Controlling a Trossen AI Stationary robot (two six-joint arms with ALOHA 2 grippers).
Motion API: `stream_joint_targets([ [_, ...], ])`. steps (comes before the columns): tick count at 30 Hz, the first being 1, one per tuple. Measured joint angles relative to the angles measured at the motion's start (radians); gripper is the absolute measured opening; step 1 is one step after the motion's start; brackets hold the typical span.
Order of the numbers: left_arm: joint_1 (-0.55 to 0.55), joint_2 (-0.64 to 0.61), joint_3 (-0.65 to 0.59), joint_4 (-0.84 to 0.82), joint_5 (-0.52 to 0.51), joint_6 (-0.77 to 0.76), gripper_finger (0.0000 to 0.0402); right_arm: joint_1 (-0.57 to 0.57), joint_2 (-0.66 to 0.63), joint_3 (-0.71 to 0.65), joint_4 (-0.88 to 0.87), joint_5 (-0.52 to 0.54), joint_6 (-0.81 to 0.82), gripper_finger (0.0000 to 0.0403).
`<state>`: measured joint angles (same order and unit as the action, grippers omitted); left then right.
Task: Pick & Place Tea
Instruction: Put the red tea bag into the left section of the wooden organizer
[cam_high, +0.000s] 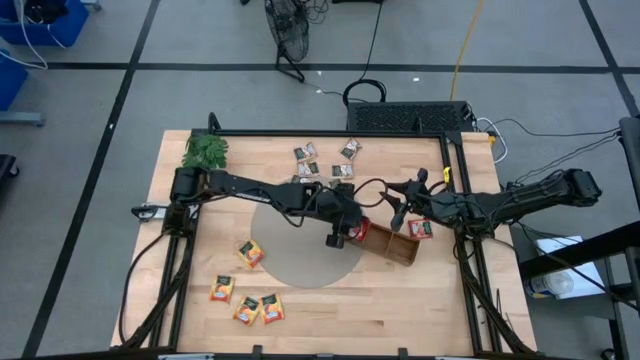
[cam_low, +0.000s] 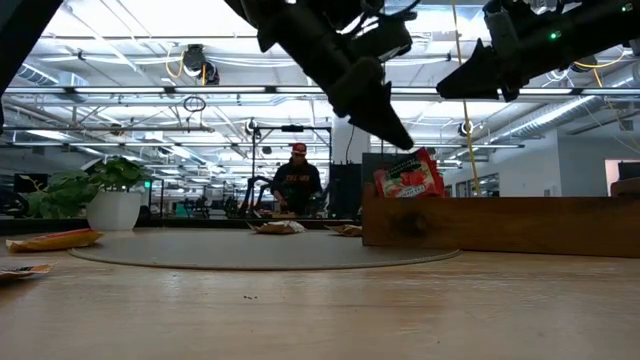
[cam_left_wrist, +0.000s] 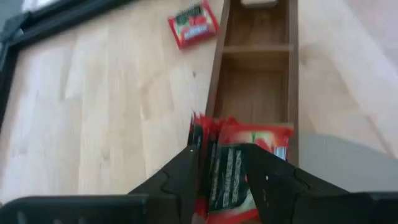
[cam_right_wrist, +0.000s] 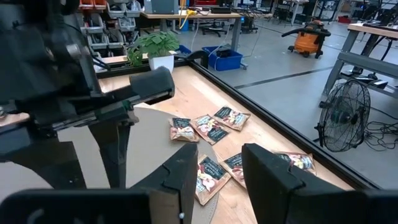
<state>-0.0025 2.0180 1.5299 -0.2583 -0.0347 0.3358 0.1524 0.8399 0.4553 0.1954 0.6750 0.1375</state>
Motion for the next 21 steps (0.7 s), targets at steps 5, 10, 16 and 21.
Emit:
stream_joint_targets([
  [5, 0.0, -0.003, 0.0, -0.008, -0.026, 0.038, 0.0138, 0.0, 0.0, 0.0, -0.007, 0.0, 0.007, 0.0112],
  [10, -0.022, -0.007, 0.0, -0.065, -0.069, 0.137, 0.0124, 0.0, 0.0, 0.0, -0.015, -0.004, 0.008, 0.0112],
  [16, -0.103, -0.002, 0.085, -0.234, -0.098, 0.184, 0.0015, 0.0, 0.0, 0.0, -0.012, -0.026, 0.008, 0.0112],
  [21, -0.117, 0.058, 0.171, -0.29, -0.115, 0.203, 0.0004, 0.0, 0.0, 0.001, -0.012, -0.025, 0.008, 0.0111],
])
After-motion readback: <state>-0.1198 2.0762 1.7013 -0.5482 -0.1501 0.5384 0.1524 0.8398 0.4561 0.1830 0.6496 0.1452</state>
